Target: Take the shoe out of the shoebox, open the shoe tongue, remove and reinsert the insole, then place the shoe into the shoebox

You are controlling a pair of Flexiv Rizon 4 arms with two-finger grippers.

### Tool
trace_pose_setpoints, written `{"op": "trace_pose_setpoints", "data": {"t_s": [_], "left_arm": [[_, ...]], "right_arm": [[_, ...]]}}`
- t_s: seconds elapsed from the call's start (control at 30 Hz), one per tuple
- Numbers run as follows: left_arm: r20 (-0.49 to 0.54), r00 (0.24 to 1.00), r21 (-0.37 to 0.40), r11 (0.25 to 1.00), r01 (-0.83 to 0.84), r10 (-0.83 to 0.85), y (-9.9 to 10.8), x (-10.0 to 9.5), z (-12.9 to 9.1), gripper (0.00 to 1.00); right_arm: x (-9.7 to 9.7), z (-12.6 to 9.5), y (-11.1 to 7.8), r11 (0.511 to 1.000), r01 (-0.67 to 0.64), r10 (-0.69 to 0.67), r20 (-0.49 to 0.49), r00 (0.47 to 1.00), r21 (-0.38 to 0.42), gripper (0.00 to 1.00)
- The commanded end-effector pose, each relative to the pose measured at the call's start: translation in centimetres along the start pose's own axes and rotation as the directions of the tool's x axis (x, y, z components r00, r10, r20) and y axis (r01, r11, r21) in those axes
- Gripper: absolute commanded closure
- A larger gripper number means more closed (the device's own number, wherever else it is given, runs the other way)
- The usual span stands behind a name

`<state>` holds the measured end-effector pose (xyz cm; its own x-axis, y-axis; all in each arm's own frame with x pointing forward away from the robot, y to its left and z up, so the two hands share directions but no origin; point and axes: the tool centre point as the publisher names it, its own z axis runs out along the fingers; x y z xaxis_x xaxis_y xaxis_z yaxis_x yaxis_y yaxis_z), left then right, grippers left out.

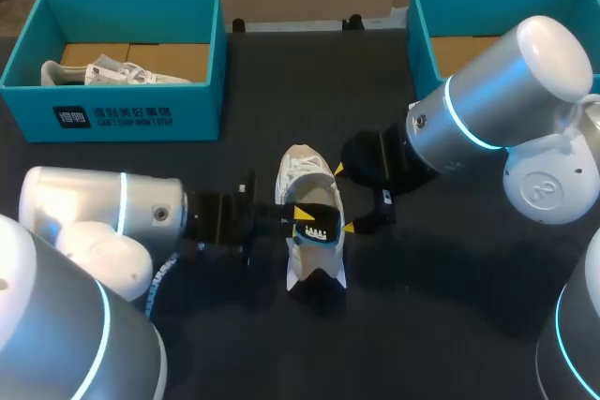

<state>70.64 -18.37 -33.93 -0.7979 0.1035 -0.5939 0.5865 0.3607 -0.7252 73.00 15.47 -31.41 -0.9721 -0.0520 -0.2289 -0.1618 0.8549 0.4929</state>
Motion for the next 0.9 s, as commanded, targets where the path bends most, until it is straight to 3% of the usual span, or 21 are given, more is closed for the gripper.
{"op": "trace_pose_setpoints", "data": {"t_s": [0.03,0.63,0.8,0.83,0.9], "left_arm": [[-0.005,1.000,-0.008,1.000,-0.002,0.002,0.7,-0.5,1.0,1.00],[0.014,1.000,-0.070,0.997,0.012,-0.011,3.4,-0.3,1.4,1.00],[0.026,0.999,-0.073,0.997,0.021,-0.019,3.3,-0.6,1.2,1.00],[0.027,0.999,-0.067,0.998,0.020,-0.018,3.0,-0.6,1.2,0.99],[0.026,1.000,-0.062,0.998,0.018,-0.017,2.3,-0.6,0.9,0.77]], "right_arm": [[0.1,0.1,0.0,1.000,0.001,-0.001,0.000,1.000,0.000,0.00],[0.1,0.1,0.0,1.000,0.001,-0.001,0.000,1.000,0.000,0.00],[0.1,0.1,0.0,1.000,0.001,-0.001,0.000,1.000,0.000,0.00],[0.1,0.1,0.0,1.000,0.001,-0.001,0.000,1.000,0.000,0.00],[0.1,0.1,0.0,1.000,0.001,-0.001,0.000,1.000,0.000,0.00]]}}
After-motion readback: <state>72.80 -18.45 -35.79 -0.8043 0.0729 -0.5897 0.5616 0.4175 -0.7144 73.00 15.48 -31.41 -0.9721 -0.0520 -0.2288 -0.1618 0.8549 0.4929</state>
